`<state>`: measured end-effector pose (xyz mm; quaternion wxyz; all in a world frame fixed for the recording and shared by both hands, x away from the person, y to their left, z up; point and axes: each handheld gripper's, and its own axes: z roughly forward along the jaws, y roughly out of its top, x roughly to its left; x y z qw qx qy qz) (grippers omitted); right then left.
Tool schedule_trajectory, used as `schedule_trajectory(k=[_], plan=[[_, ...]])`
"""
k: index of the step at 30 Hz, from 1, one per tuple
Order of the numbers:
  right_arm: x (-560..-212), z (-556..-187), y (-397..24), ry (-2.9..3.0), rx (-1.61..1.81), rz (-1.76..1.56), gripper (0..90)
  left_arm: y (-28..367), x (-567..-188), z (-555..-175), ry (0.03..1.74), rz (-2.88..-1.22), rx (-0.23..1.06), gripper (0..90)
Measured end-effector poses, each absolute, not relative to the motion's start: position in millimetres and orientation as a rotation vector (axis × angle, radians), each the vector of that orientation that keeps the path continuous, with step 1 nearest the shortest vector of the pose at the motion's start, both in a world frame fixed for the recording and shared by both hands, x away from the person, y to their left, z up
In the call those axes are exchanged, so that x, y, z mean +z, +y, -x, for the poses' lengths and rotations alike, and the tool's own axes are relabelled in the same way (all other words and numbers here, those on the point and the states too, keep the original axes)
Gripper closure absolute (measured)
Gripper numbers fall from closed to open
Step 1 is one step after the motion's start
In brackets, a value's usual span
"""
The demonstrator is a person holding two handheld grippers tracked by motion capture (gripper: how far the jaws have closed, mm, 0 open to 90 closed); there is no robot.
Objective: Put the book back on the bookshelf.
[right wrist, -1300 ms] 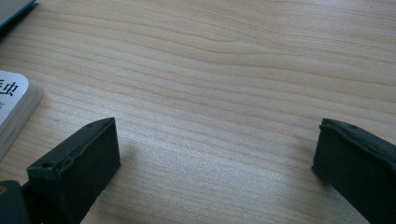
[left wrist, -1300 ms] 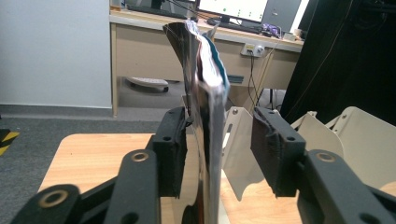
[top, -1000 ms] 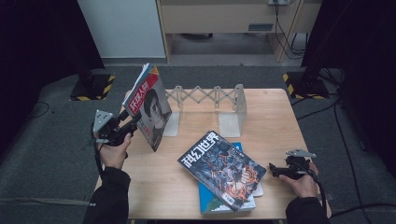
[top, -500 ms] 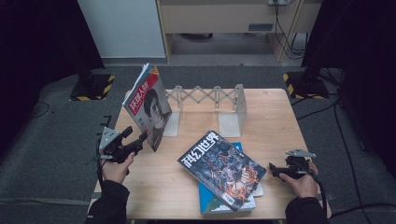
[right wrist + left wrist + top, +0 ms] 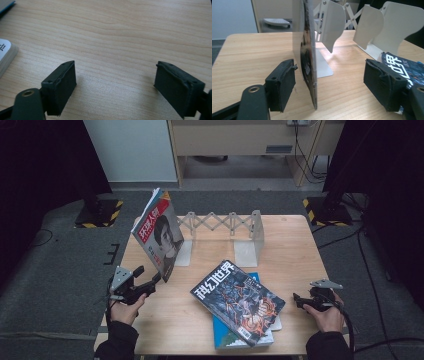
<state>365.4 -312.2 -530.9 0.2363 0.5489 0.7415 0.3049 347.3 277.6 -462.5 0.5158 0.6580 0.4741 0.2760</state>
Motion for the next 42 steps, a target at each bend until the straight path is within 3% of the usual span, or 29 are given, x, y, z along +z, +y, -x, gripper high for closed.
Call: schedule_trajectory(k=[17,34,42], plan=[[-506.5,-356.8,-299.8,1.991,1.005,-1.429,34.5,250.6,-485.0,-340.2,1.099,-1.721,0.537,22.9],[-488.6,-346.3,-272.6,2.028,1.152,-1.343,42.9,225.0,-490.4,-343.9,1.069,-1.738,0.426,22.6],[-489.3,-343.1,-258.8,2.072,1.191,-1.313,41.4,205.1,-498.4,-342.6,1.066,-1.783,0.387,23.1]])
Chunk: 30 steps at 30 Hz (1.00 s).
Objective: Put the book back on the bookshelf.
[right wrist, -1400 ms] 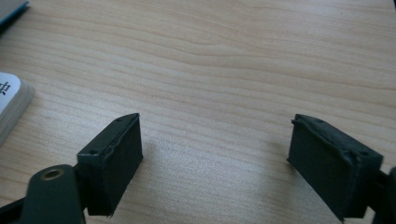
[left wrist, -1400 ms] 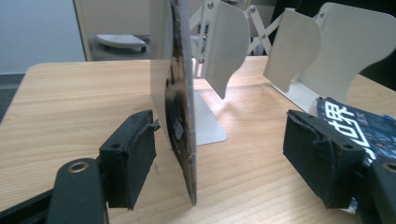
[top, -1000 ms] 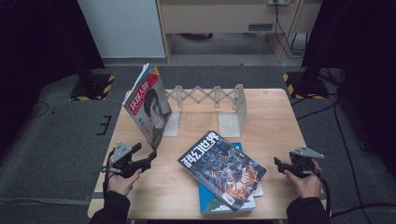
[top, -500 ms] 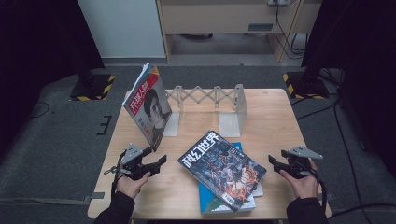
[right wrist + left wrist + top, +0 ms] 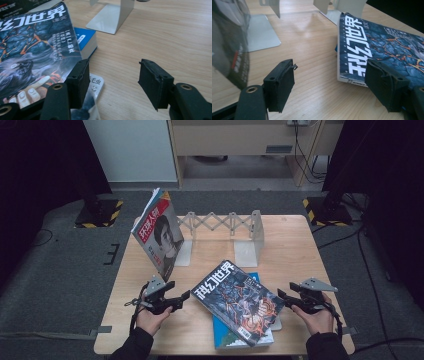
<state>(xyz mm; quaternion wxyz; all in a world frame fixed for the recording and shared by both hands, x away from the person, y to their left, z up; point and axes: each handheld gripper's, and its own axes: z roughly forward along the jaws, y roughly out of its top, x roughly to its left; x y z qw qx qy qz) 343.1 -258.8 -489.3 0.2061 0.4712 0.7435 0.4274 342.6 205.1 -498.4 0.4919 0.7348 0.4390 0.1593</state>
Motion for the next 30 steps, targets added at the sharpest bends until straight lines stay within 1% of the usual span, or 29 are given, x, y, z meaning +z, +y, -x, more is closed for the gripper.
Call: schedule_trajectory(k=[4,6,11,17,22,23,30], plan=[[-490.9,-342.7,-254.1,2.090,1.193,-1.295,39.2,200.3,-500.4,-343.2,1.064,-1.799,0.375,23.4],[-492.6,-342.4,-249.6,2.102,1.201,-1.284,38.2,196.5,-502.0,-344.4,1.065,-1.785,0.336,23.3],[-493.2,-341.8,-243.5,2.119,1.222,-1.269,35.6,189.6,-506.8,-347.4,1.072,-1.786,0.292,23.4],[-496.3,-341.7,-237.7,2.147,1.230,-1.263,32.2,178.3,-511.2,-350.3,1.050,-1.812,0.268,23.4],[-497.4,-342.1,-235.9,2.150,1.236,-1.257,31.4,170.6,-515.2,-352.6,1.035,-1.828,0.243,22.5],[-497.9,-341.9,-235.3,2.159,1.236,-1.259,31.2,168.8,-516.8,-354.2,1.035,-1.818,0.217,22.4],[-500.4,-342.4,-231.3,2.181,1.239,-1.251,30.2,169.3,-521.1,-359.0,1.031,-1.801,0.185,19.4]])
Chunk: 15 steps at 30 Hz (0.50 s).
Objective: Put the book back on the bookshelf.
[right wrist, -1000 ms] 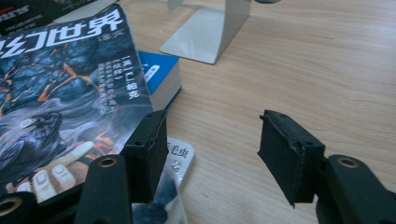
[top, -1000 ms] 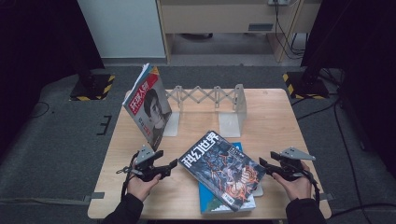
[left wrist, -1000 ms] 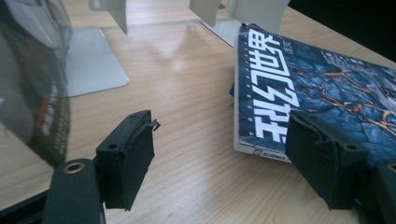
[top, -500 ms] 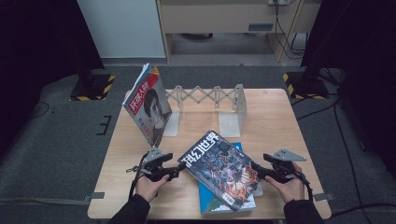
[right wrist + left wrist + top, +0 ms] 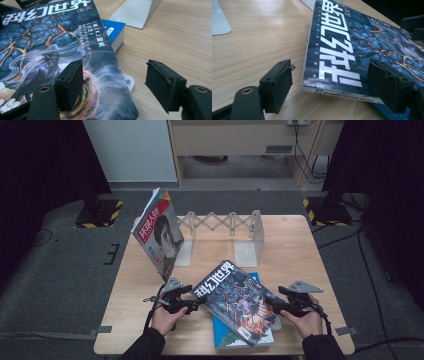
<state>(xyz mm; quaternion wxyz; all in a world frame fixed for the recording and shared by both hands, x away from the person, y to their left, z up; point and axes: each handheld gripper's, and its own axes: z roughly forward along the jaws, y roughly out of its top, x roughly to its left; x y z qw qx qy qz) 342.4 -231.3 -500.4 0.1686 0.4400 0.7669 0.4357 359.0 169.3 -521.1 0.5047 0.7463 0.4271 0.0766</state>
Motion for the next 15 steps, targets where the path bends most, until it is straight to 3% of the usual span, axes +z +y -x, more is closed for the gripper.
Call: schedule_trajectory(k=[11,15], plan=[[-501.5,-343.4,-228.5,2.186,1.245,-1.252,28.5,158.7,-530.4,-367.1,1.014,-1.752,0.052,18.6],[-502.1,-343.9,-228.4,2.183,1.249,-1.252,28.3,157.9,-529.2,-367.9,1.008,-1.759,0.058,18.9]])
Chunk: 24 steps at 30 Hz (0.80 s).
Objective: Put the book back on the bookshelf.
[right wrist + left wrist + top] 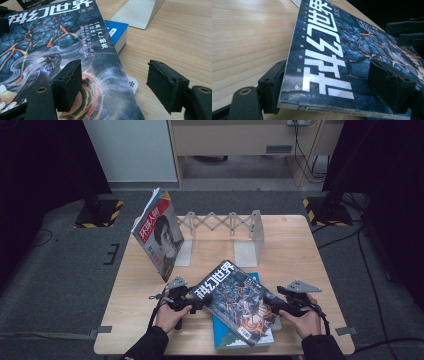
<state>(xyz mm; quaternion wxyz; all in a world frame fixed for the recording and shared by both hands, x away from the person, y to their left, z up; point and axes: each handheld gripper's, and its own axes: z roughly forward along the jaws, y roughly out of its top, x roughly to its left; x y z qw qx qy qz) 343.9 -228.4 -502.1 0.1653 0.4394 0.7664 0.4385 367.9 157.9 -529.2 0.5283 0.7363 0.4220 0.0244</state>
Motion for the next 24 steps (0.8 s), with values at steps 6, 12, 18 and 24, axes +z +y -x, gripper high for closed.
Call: schedule_trajectory(k=[6,12,18,24], plan=[[-503.4,-343.8,-225.7,2.175,1.267,-1.258,28.3,162.3,-520.1,-364.9,1.037,-1.759,0.067,32.9],[-504.8,-343.3,-225.7,2.177,1.282,-1.262,28.1,164.8,-512.0,-360.1,1.048,-1.727,0.007,46.3],[-505.0,-343.2,-224.8,2.177,1.284,-1.254,28.0,162.2,-515.6,-355.5,1.040,-1.753,-0.003,44.5],[-504.8,-342.7,-223.8,2.173,1.281,-1.249,28.0,156.4,-523.8,-354.8,1.015,-1.781,-0.011,29.2]])
